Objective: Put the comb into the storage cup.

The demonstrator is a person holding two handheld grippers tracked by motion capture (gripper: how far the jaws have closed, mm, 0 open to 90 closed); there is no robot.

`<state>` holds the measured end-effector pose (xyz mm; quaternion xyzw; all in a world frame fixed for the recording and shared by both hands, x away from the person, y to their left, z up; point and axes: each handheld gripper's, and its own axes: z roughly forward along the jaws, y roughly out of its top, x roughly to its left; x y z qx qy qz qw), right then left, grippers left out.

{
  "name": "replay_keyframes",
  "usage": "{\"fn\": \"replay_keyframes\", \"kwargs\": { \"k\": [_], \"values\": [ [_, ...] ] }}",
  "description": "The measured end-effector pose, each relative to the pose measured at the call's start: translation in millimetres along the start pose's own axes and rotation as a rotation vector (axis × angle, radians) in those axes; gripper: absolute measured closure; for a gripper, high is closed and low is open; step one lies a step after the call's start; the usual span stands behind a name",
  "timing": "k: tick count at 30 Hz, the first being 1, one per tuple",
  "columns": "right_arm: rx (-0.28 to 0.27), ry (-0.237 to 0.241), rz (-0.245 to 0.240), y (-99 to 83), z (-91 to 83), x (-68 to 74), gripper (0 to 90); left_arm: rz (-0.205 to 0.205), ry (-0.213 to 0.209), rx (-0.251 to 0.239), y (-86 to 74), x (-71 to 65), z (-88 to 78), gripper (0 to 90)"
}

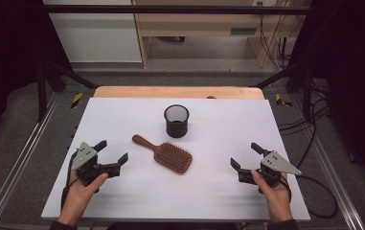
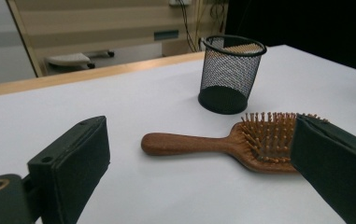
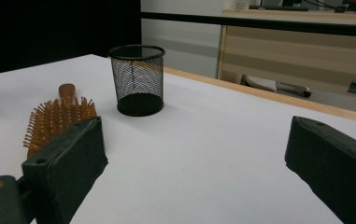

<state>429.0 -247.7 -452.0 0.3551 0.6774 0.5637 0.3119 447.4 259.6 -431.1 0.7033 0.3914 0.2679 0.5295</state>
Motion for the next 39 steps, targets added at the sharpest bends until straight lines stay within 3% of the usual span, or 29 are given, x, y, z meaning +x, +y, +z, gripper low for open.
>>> {"fn": "replay_keyframes", "kwargs": {
  "k": [6, 8, 12, 17, 23, 28, 30, 32, 34, 36, 39],
  "values": [
    [0.006, -0.007, 0.009, -0.8, 0.6, 0.3, 5.1, 0.038, -0.022, 0.067, 18.4, -5.2, 31.8, 9.6],
    [0.008, -0.008, 0.009, -1.2, 0.7, 0.3, 5.1, 0.023, -0.033, 0.073, 24.1, -4.8, 40.5, 10.4],
    [0.006, -0.015, 0.008, -0.6, -0.2, 0.7, 5.1, 0.058, -0.034, 0.109, 32.9, -5.7, 54.8, 14.8],
    [0.009, -0.015, 0.009, -1.0, -0.3, 1.2, 5.1, 0.077, -0.032, 0.133, 36.2, -6.9, 69.6, 20.3],
    [0.012, -0.011, 0.007, -1.2, -0.1, 2.6, 5.0, 0.07, -0.028, 0.131, 37.3, -10.3, 80.7, 29.4],
    [0.015, -0.01, 0.01, -1.4, 1.0, 2.7, 5.1, 0.086, -0.027, 0.139, 40.5, -11.8, 86.6, 41.6],
    [0.011, -0.013, 0.008, -1.1, -0.6, 2.6, 5.0, 0.091, -0.032, 0.146, 41.5, -10.4, 90.6, 53.1],
    [0.01, -0.014, 0.008, -0.9, -1.2, 2.8, 5.0, 0.086, -0.035, 0.155, 42.2, -8.4, 94.9, 58.0],
    [0.013, -0.017, 0.002, -0.9, -1.0, 4.0, 4.7, 0.078, -0.042, 0.173, 42.6, -7.1, 99.2, 68.1],
    [0.015, -0.015, 0.003, -1.0, -0.4, 4.3, 4.8, 0.078, -0.05, 0.197, 42.7, -6.6, 103.5, 69.8],
    [0.012, -0.014, 0.003, -0.8, 0.2, 4.4, 4.6, 0.101, -0.058, 0.249, 41.5, -6.7, 111.8, 79.9]
  ]
}}
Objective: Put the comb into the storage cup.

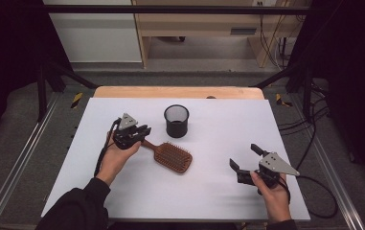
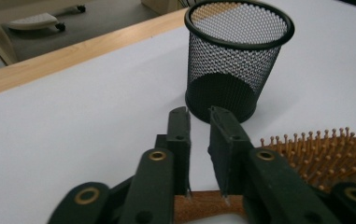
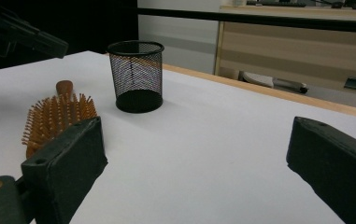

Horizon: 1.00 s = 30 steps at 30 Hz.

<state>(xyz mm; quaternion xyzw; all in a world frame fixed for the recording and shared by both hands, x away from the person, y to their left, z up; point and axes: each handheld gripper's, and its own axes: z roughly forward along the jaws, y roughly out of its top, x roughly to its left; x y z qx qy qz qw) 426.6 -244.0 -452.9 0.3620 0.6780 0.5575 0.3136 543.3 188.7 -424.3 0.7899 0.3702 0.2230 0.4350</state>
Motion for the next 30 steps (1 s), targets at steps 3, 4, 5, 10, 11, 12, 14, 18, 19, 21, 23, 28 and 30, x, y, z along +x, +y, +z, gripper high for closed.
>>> {"fn": "replay_keyframes", "kwargs": {
  "k": [3, 4, 5, 10, 11, 12, 14, 18, 19, 21, 23, 28, 30],
  "values": [
    [-0.002, 0.001, 0.001, 0.1, -0.4, -0.3, 4.6, -0.002, 0.001, 0.023, -0.8, 0.8, 4.2, 83.8],
    [0.0, 0.0, 0.001, 0.0, -0.2, -0.1, 4.6, -0.001, 0.001, 0.031, -1.6, 1.5, 6.1, 88.3],
    [0.0, 0.0, 0.001, 0.0, -0.2, -0.1, 4.6, 0.0, -0.002, 0.039, -2.5, 2.3, 8.1, 88.3],
    [-0.001, 0.001, 0.001, 0.1, -0.7, -0.1, 4.5, -0.001, -0.003, 0.069, -7.1, 5.9, 17.2, 90.0],
    [-0.002, 0.001, 0.001, 0.2, -0.6, -0.1, 4.5, -0.004, -0.004, 0.074, -8.0, 6.9, 18.7, 90.0],
    [-0.001, 0.002, 0.001, 0.3, -0.4, 0.1, 4.5, -0.005, -0.003, 0.079, -8.9, 7.7, 19.8, 90.0],
    [0.001, 0.008, 0.002, 0.4, 0.8, 0.7, 4.5, -0.009, -0.001, 0.084, -10.7, 8.9, 20.7, 90.0],
    [0.006, 0.015, -0.005, 0.1, 1.8, 1.7, 4.5, 0.001, -0.006, 0.115, -12.9, 9.9, 25.6, 90.0],
    [0.001, 0.012, -0.005, 0.3, 0.5, 1.3, 4.5, 0.002, -0.007, 0.125, -13.8, 9.7, 27.5, 90.0],
    [-0.001, 0.008, 0.001, 0.3, -0.7, 0.6, 4.4, 0.004, -0.009, 0.145, -15.8, 9.1, 31.6, 90.0],
    [-0.001, 0.008, 0.003, 0.3, -0.9, 0.3, 4.4, 0.009, -0.008, 0.161, -17.5, 8.5, 35.4, 90.0],
    [0.001, 0.011, -0.002, 0.4, -0.3, 0.8, 4.4, 0.004, -0.013, 0.198, -21.1, 10.0, 41.3, 90.0],
    [0.001, 0.013, -0.001, 0.4, -0.3, 0.9, 4.4, 0.005, -0.024, 0.227, -22.9, 9.9, 42.8, 90.0]
  ]
}}
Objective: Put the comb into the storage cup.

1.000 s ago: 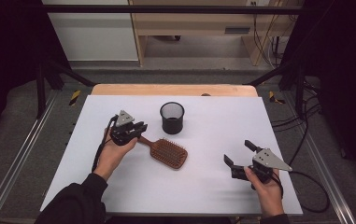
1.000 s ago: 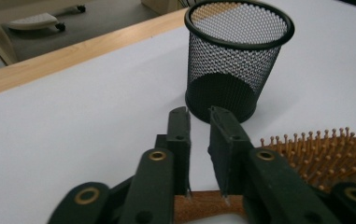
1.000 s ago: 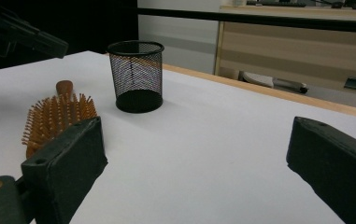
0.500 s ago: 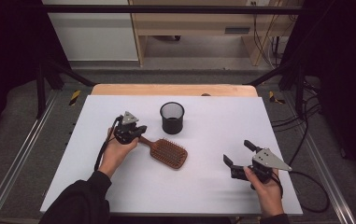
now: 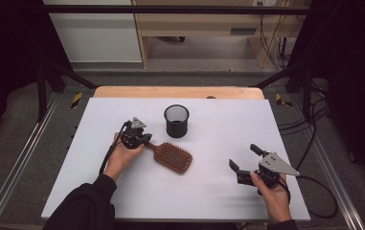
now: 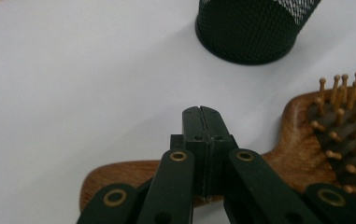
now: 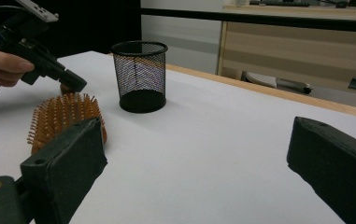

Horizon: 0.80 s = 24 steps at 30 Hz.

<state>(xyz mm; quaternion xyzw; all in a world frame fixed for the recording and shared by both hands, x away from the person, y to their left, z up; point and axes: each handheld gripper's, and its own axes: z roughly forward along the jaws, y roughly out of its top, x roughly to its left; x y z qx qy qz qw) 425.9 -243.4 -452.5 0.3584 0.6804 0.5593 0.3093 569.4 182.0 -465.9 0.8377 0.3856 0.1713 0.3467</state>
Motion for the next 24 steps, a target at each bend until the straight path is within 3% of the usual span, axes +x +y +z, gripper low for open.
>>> {"fn": "replay_keyframes", "kwargs": {
  "k": [12, 19, 24],
  "values": [
    [0.004, -0.001, 0.003, -0.1, 0.1, 0.6, 4.4, 0.036, -0.014, 0.028, -3.5, -10.7, -8.1, 90.0],
    [0.009, -0.001, 0.006, -0.5, 0.3, 0.1, 4.5, 0.035, -0.023, 0.03, -5.8, -14.7, -9.3, 90.0],
    [0.008, 0.002, 0.01, -0.3, -0.2, 0.4, 4.5, 0.036, -0.026, 0.062, -10.6, -16.1, -8.8, 90.0]
  ]
}}
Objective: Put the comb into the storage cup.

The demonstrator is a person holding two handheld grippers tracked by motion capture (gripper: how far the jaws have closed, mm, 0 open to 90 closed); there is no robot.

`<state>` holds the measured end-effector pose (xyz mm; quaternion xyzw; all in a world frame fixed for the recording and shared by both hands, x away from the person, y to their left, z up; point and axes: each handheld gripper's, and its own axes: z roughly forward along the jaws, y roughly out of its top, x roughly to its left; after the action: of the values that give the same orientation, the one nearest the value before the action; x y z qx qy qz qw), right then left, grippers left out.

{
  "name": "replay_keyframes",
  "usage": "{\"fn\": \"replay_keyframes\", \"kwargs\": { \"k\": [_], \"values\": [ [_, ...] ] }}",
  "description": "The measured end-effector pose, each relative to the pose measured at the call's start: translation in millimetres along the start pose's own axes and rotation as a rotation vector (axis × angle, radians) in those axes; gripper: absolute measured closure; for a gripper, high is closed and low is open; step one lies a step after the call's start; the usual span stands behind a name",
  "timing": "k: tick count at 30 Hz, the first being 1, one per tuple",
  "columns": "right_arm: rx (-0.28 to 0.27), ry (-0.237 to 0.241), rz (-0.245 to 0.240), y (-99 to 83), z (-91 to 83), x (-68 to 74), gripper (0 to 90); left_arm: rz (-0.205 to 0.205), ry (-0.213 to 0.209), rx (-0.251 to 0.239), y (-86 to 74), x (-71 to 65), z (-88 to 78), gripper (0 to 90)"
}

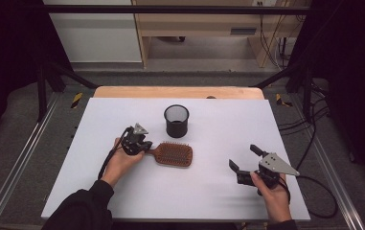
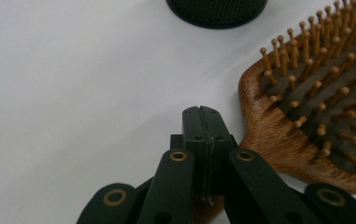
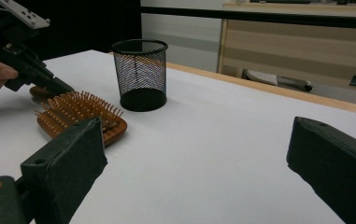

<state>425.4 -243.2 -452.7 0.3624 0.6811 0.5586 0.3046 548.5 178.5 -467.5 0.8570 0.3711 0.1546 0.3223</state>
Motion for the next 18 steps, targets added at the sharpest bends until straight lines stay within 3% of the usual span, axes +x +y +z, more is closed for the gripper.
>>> {"fn": "replay_keyframes", "kwargs": {
  "k": [10, 18],
  "values": [
    [0.002, 0.0, 0.002, -0.2, 0.5, -0.2, 4.5, -0.005, -0.015, -0.003, -7.8, -6.9, -9.5, 90.0],
    [0.004, 0.006, 0.004, -0.7, 1.1, 0.5, 4.5, 0.024, -0.027, 0.02, -15.0, -17.2, -16.2, 90.0]
  ]
}}
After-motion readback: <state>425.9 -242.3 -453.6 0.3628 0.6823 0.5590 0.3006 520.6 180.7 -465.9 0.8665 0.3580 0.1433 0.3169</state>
